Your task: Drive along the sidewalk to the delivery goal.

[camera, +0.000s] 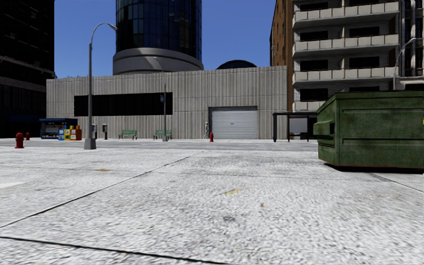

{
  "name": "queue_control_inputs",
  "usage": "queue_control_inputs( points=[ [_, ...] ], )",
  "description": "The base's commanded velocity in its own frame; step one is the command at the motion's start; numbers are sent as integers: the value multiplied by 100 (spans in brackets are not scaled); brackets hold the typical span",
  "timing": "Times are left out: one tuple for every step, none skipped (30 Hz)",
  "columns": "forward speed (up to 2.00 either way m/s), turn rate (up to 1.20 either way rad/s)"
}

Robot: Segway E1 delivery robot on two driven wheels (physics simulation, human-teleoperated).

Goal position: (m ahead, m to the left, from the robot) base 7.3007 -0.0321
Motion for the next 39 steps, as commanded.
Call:
queue_control_inputs(
  points=[
    [200, 0],
    [200, 0],
    [200, 0],
    [200, 0],
    [200, 0],
    [200, 0],
    [200, 0],
    [200, 0],
    [200, 0],
    [200, 0],
    [200, 0],
    [200, 0],
    [200, 0],
    [200, 0],
    [200, 0],
    [200, 0],
    [200, -2],
    [200, -2],
    [200, -6],
    [200, -8],
    [200, -9],
    [200, -11],
    [200, -11],
    [200, -17],
    [200, -22],
    [200, -23],
    [200, -23],
    [200, -24],
    [200, -24],
    [200, -24],
    [200, -24],
    [200, -24],
    [200, -24],
    [200, -24],
    [200, -24],
    [200, -24],
    [200, -24],
    [200, -24],
    [200, -24]
  ],
)
